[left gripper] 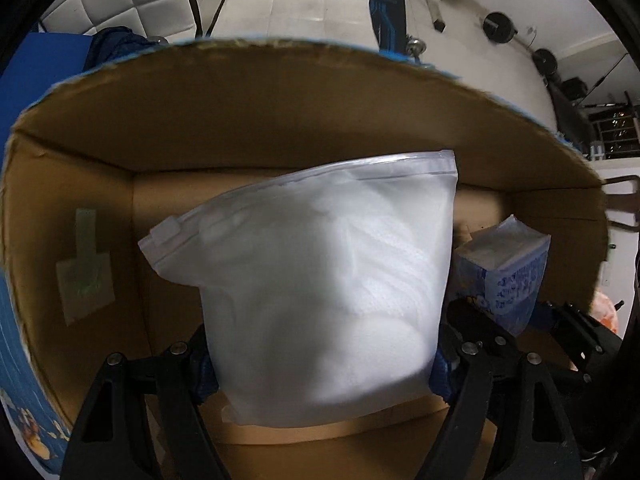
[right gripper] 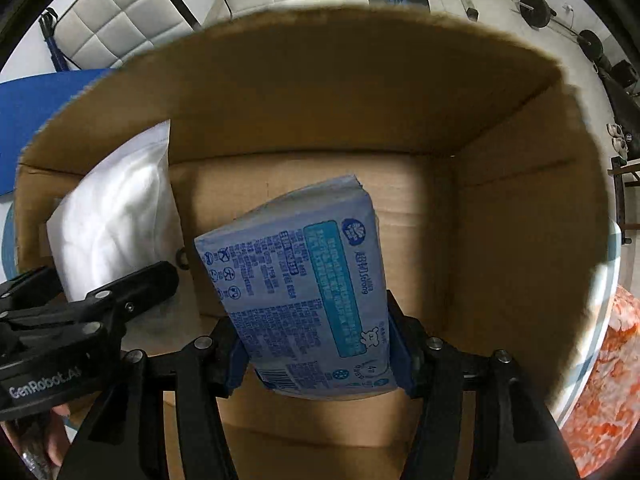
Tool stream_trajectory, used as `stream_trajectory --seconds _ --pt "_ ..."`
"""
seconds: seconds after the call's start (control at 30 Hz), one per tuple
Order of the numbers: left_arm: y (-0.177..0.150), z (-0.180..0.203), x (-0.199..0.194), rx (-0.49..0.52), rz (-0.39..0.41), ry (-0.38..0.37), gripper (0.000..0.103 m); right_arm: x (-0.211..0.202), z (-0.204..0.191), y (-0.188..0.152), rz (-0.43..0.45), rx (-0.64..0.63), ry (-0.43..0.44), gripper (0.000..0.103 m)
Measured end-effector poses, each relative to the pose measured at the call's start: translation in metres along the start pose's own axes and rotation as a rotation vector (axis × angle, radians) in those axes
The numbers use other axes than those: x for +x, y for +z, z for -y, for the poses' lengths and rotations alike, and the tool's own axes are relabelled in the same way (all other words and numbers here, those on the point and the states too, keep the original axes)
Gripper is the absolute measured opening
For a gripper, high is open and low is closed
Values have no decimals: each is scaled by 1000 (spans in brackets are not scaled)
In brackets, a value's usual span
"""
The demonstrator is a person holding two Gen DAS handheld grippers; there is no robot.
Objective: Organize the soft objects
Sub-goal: 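Lower the white bag into the box with the left tool while the right tool places the wipes pack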
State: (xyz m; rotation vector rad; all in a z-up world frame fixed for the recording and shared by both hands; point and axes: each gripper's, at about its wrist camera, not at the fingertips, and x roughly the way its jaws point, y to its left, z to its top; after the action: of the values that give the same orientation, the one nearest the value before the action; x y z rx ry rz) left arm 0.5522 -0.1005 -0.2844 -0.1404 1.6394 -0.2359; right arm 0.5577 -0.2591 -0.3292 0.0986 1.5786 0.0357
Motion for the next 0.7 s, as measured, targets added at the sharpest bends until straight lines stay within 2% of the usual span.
stream_trajectory --seconds 0.2,0.3,0.4,0.43,0.53,0.63,0.7 --pt "0 -3 11 -10 -51 -10 79 18 -3 14 -15 3 20 64" --pt "2 -6 12 -20 -68 -10 82 24 -2 18 -13 12 23 70" --pt "7 -8 10 -32 -56 7 86 26 4 21 15 35 18 81" --pt "7 -9 8 -38 -53 3 91 26 6 22 20 44 17 84" --pt "8 -10 -1 -48 -45 21 99 25 12 24 28 55 40 85" --pt "7 -8 -13 -39 -12 42 101 17 15 22 47 51 39 88" --pt "6 -9 -23 -46 14 35 102 11 11 18 54 36 53 98"
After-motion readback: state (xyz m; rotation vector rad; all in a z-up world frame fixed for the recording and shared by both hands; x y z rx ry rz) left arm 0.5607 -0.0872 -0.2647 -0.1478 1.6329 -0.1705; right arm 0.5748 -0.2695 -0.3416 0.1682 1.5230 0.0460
